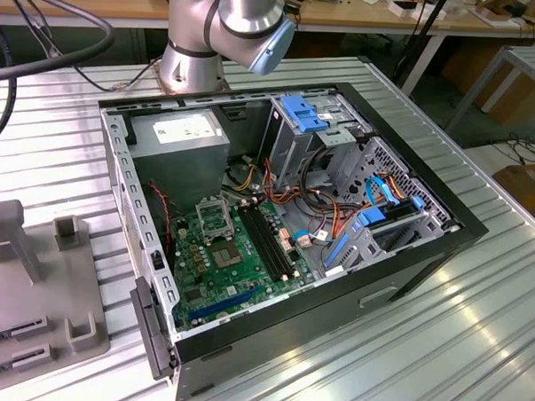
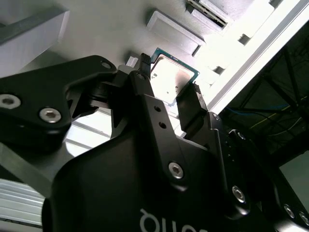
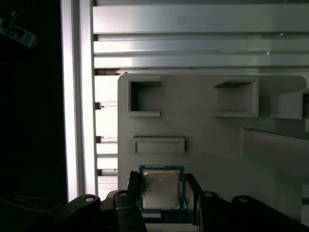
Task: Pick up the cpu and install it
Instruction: 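Pick up the cpu and move it towards the insertion slot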
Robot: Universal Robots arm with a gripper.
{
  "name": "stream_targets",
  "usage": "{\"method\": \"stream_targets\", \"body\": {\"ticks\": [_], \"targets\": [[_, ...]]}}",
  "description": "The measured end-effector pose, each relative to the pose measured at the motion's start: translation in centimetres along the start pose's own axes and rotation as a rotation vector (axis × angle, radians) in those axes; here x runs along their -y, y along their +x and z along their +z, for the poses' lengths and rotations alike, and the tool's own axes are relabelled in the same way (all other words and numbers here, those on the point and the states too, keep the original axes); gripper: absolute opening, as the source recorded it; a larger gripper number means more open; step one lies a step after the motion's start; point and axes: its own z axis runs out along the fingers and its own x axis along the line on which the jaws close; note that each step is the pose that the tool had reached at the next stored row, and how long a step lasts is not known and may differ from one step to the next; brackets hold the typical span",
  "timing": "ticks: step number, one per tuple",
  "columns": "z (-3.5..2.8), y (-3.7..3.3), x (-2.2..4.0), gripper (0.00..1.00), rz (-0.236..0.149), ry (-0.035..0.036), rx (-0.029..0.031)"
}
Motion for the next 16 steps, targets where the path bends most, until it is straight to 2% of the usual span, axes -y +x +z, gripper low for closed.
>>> {"method": "stream_targets", "body": {"ticks": [16], "targets": [[-0.95,0.02,0.0,0.47,0.0,0.0,-0.0001]]}}
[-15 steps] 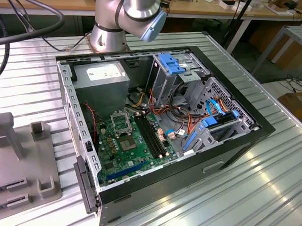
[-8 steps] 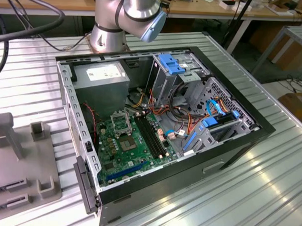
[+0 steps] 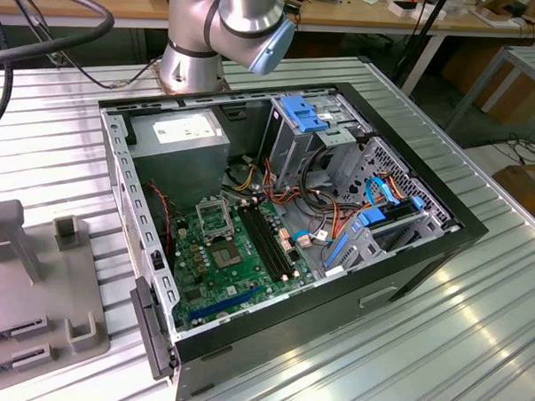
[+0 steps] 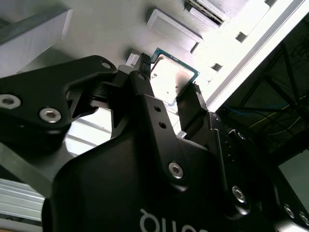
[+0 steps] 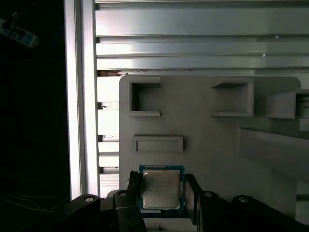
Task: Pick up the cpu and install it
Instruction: 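Pick up the cpu and move it towards the insertion slot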
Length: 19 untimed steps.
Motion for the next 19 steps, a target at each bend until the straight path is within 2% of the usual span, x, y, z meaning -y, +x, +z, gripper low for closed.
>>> {"method": "stream_targets", "body": {"ticks": [19], "targets": [[-0.76,0.01,0.0,0.47,0.0,0.0,0.0]]}}
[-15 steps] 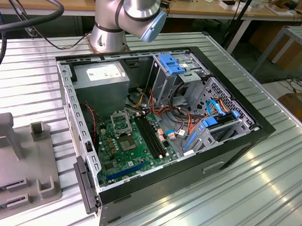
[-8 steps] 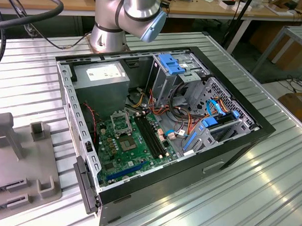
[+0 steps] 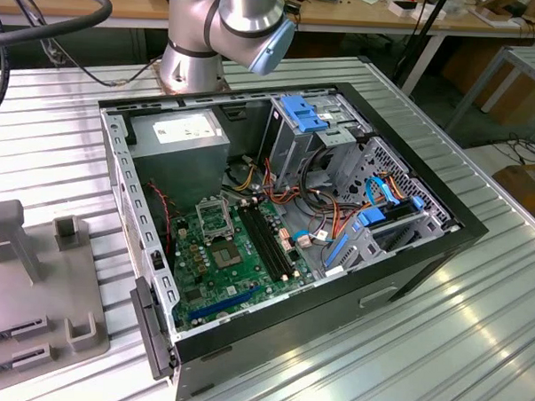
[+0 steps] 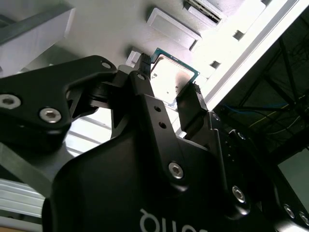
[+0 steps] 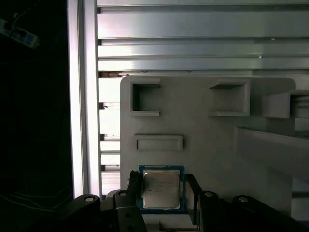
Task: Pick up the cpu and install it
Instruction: 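Pick up the cpu and move it towards the insertion slot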
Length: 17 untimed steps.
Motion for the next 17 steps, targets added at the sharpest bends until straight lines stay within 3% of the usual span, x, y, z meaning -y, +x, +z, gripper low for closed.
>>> {"method": "stream_targets", "body": {"ticks": [17], "targets": [[-0.66,0.01,0.0,0.47,0.0,0.0,0.0]]}}
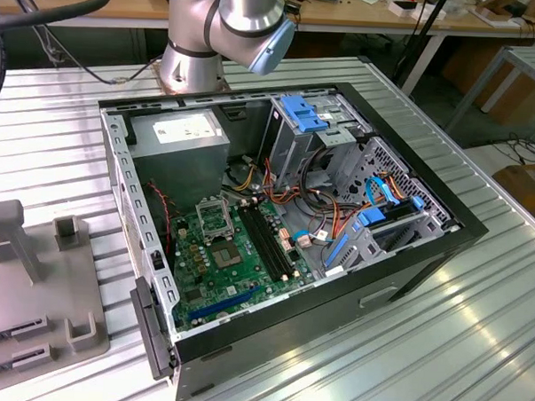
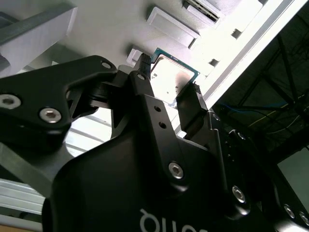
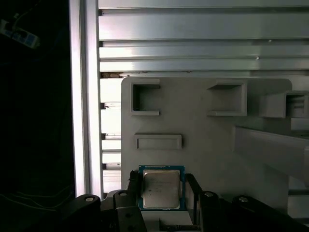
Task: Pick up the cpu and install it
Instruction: 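Pick up the cpu and move it towards the insertion slot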
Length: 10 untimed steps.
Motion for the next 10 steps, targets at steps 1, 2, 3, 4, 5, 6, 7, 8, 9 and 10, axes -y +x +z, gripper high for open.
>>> {"method": "stream_targets", "body": {"ticks": [1,2,3,4,5,6,7,8,9,10], "targets": [[-0.09,0.0,0.0,0.47,0.0,0.0,-0.0001],[-0.15,0.01,0.0,0.47,0.0,0.0001,-0.0001],[-0.21,0.0,0.0,0.47,0.0,0.0,0.0],[-0.27,0.01,0.0,0.47,0.0,0.0,0.0],[-0.32,0.01,0.0,0.47,0.0,-0.0001,0.0001],[-0.37,0.01,0.0,0.47,0.0,-0.0001,0.0001],[-0.43,0.01,0.0,0.47,0.0,0.0,0.0],[-0.47,0.01,0.0,0.47,0.0,-0.0001,0.0001],[-0.51,0.01,0.0,0.47,0.0,-0.0001,0.0001],[-0.57,0.01,-0.01,0.47,0.0,-0.0001,0.0]]}}
